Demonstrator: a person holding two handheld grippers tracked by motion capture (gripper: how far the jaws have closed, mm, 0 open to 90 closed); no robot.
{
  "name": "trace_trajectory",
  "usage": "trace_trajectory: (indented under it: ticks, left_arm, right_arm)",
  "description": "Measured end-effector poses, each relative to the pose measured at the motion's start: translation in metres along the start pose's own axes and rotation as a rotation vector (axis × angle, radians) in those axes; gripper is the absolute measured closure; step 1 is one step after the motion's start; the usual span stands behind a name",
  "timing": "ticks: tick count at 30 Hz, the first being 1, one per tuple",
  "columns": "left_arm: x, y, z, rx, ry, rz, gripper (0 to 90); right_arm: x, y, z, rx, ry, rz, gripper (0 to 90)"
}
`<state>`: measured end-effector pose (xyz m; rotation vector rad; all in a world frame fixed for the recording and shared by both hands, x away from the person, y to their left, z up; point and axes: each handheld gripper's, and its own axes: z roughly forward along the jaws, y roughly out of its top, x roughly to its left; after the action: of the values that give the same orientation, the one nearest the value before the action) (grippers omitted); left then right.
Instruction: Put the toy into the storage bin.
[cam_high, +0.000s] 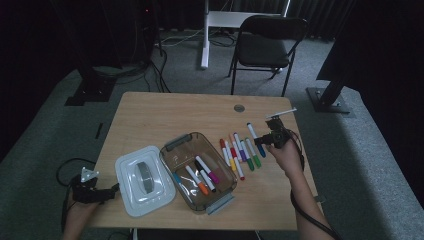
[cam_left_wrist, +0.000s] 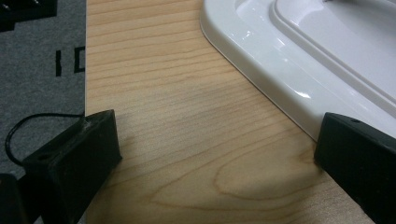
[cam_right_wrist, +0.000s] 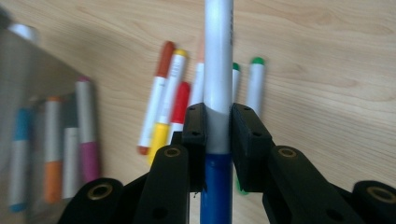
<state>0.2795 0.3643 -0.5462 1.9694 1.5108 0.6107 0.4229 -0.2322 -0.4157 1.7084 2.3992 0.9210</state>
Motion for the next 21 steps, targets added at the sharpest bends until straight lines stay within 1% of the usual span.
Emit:
trace_trajectory:
  ticks: [4,5,9,10,11,14,15,16,17,20,21]
  left_arm:
    - [0.000,0.000,0.000,0.000,0.000,0.000,0.6]
    - [0.000,0.000,0.000,0.000,0.000,0.000,0.6]
    - [0.000,0.000,0.000,0.000,0.000,0.000,0.6]
    - [0.000,0.000,0.000,0.000,0.000,0.000,0.6]
    - [0.000,0.000,0.000,0.000,0.000,0.002,0.6]
    - [0.000,0.000,0.000,-0.001,0.001,0.001,0.6]
    - [0.000,0.000,0.000,-0.001,0.000,0.001,0.6]
    - [0.000,0.000,0.000,-0.001,0.000,0.001,0.6]
    - [0.000,0.000,0.000,-0.001,0.000,0.000,0.6]
    - [0.000,0.000,0.000,-0.001,0.000,0.000,0.6]
    - [0.000,0.000,0.000,-0.001,0.000,0.001,0.6]
  right_arm:
    - [0.016,0.004,-0.015,-0.027,0.020,-0.025,76.7]
    - [0.021,0.005,-0.020,-0.039,0.026,-0.039,76.7]
    - [0.039,0.008,-0.032,-0.064,0.054,-0.071,76.8]
    - [0.045,0.009,-0.036,-0.070,0.067,-0.081,76.7]
    - [0.048,0.010,-0.037,-0.073,0.078,-0.088,76.7]
    - [0.066,0.012,-0.045,-0.083,0.100,-0.127,76.7]
    - [0.070,0.012,-0.046,-0.086,0.106,-0.137,76.7]
    - [0.070,0.012,-0.046,-0.086,0.106,-0.137,76.7]
    - [0.082,0.015,-0.050,-0.091,0.136,-0.168,76.7]
    - [0.098,0.017,-0.051,-0.088,0.151,-0.204,76.7]
    - [0.104,0.017,-0.051,-0.087,0.162,-0.216,76.7]
